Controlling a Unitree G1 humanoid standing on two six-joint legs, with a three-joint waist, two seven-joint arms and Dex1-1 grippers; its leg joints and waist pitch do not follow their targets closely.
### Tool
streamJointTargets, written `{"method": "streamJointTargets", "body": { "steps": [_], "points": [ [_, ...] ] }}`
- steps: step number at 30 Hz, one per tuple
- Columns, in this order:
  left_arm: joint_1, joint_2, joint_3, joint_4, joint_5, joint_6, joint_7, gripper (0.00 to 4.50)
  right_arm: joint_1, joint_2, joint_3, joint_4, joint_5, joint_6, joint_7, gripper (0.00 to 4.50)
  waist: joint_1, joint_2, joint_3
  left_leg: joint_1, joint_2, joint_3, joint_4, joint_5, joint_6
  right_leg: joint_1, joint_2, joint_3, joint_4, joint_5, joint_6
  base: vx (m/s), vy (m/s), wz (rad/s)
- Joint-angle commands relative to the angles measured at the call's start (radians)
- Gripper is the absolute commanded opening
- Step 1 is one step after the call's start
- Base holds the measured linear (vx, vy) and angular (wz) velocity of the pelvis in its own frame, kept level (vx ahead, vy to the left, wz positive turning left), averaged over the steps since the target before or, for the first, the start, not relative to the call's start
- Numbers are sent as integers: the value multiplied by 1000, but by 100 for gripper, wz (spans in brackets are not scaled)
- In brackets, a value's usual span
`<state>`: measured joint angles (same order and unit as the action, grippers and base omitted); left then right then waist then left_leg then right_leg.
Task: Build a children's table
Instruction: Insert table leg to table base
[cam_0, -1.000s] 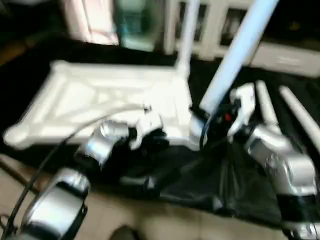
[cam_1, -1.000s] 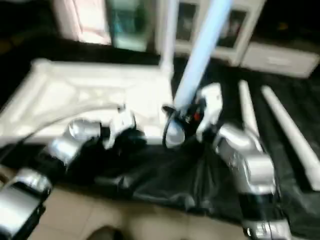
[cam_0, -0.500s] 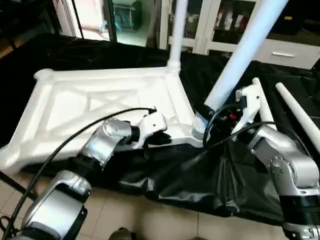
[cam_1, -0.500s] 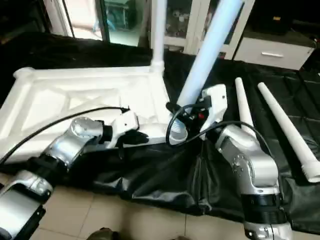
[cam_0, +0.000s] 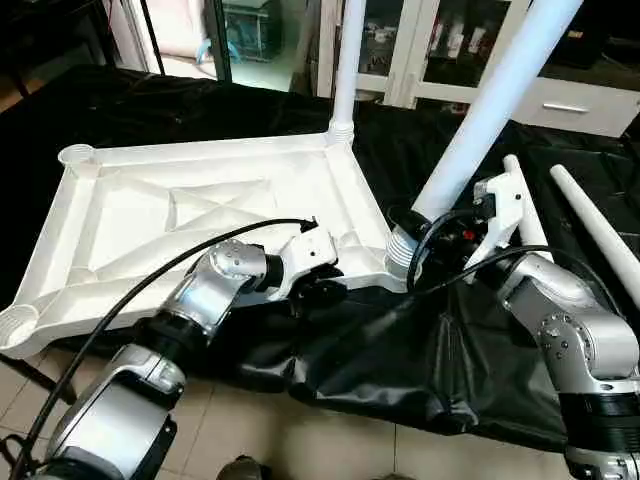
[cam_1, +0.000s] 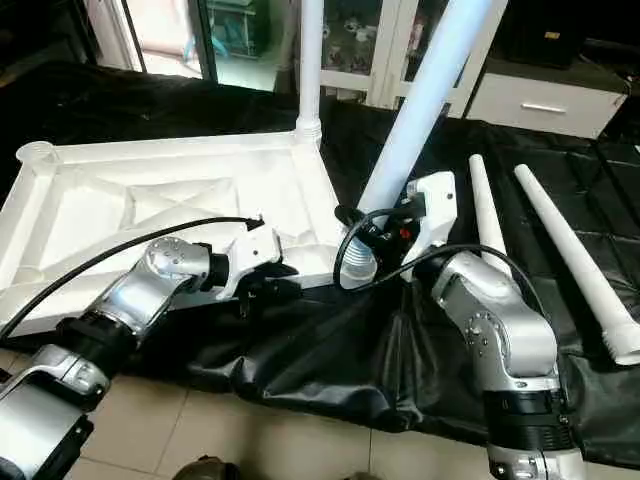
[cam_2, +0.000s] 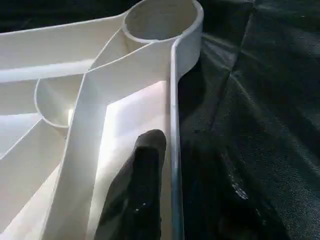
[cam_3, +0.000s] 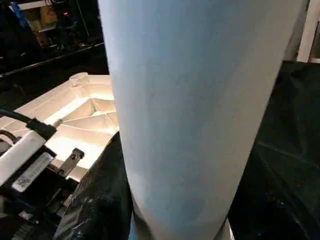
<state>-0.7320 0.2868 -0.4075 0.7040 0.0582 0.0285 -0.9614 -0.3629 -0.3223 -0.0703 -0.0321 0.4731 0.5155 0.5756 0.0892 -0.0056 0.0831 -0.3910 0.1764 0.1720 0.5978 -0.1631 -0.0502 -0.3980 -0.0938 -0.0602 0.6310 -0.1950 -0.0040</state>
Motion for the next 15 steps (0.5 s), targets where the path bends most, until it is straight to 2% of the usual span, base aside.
{"method": "streamJointTargets", "body": {
  "steps": [1,3,5,8,10,11,12,13,15],
  "points": [
    [1,-2,-7,33,22,19,9,120,-15,-3,-8,-16,8,5,2,191,2,-12,-87,23,49,-9,-72,-187,13,46,-63,44,-80,-160,-204,0,0,0],
    [0,-3,-10,43,25,19,5,120,-16,-3,-8,-17,8,5,3,191,1,-13,-87,22,48,-9,-72,-188,13,46,-61,44,-80,-161,-203,0,0,0],
    [-1,-4,-10,48,27,23,0,92,-16,-4,-8,-16,9,5,4,191,1,-13,-87,21,48,-9,-72,-191,11,46,-62,44,-81,-169,-201,0,0,0],
    [-1,-3,-6,48,23,36,-17,82,-17,-7,-9,-6,-3,-4,-1,191,2,-15,-87,22,48,-9,-73,-197,9,45,-62,44,-82,-183,-196,0,0,0],
    [-1,-2,-4,47,22,41,-27,52,-19,-8,-9,3,-11,-11,-6,191,1,-14,-87,22,47,-9,-73,-194,9,44,-60,44,-81,-179,-197,0,0,0],
    [1,0,-5,48,26,40,-30,52,-25,-12,1,31,-33,-28,-5,191,1,-8,-87,23,47,-9,-72,-193,9,42,-61,44,-81,-170,-200,0,0,0],
    [2,1,-6,48,27,40,-32,45,-29,-11,6,42,-41,-36,-4,191,0,-10,-88,23,47,-8,-72,-191,9,43,-61,45,-81,-161,-203,0,0,0],
    [3,2,-6,48,28,40,-33,42,-31,-11,9,48,-45,-40,-4,191,-1,-7,-88,22,46,-9,-71,-191,7,43,-59,44,-79,-149,-208,0,0,0],
    [11,6,-10,44,31,39,-39,25,-67,-1,49,132,-85,-73,12,191,-1,3,-89,23,46,-10,-70,-192,5,43,-60,44,-77,-134,-216,0,0,0]
  ]
}}
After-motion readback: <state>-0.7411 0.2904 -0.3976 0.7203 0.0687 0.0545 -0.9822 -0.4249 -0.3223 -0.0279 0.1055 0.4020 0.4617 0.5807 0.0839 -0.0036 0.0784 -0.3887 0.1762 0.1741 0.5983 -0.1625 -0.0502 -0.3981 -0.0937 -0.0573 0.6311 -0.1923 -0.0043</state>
